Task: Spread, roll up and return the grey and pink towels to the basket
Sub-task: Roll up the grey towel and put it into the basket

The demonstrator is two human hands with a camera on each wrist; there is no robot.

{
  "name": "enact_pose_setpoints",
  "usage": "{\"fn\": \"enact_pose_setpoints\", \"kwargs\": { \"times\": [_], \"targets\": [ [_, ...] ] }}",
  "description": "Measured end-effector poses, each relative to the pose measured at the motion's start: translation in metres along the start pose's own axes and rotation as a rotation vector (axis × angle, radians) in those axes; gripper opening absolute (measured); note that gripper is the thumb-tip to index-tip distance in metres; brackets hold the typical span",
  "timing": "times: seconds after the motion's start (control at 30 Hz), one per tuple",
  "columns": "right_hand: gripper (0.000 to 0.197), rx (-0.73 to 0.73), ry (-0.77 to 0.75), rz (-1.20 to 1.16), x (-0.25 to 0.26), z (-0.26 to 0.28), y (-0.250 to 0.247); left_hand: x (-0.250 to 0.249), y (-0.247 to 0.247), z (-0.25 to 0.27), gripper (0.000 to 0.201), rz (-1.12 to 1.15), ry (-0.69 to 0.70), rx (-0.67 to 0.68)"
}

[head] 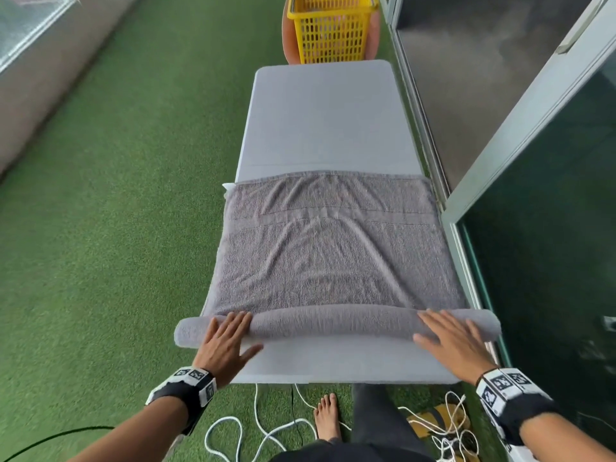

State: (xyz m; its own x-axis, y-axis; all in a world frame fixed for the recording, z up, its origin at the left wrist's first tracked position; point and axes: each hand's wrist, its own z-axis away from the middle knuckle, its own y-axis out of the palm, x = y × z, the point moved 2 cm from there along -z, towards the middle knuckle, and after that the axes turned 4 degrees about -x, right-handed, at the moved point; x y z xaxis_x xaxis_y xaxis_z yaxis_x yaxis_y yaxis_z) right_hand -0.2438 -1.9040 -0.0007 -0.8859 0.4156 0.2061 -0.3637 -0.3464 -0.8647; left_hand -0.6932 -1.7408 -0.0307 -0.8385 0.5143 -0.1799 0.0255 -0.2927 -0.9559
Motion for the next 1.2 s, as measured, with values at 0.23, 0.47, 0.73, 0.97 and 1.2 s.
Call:
{"fn": "enact_pose_setpoints", "kwargs": {
  "times": [0.23,0.47,0.73,0.97,1.2],
  "targets": [
    [0.058,-0.173,0.036,0.148,0.012,0.015,0.022,-0.01,-0.002,0.006,0.062,-0.094,-0.009,0.032],
    [0.021,0.003,0.007,0.178,0.02,0.005,-0.004,0.004,-0.011,0.007,0.041,-0.036,0.05,-0.064],
    [0.065,0.046,0.022,0.102,0.005,0.004,0.005,-0.003,0.005,0.003,0.083,-0.063,-0.019,0.137],
    [0.036,0.035,-0.008,0.143,-0.005,-0.002,-0.021,-0.016,-0.014,-0.005,0.041,-0.109,0.033,0.03],
    [0.057,-0.007,0.065,0.042,-0.002,-0.026,-0.022,-0.011,-0.025,-0.032,0.063,0.023,-0.032,0.047]
  ]
}}
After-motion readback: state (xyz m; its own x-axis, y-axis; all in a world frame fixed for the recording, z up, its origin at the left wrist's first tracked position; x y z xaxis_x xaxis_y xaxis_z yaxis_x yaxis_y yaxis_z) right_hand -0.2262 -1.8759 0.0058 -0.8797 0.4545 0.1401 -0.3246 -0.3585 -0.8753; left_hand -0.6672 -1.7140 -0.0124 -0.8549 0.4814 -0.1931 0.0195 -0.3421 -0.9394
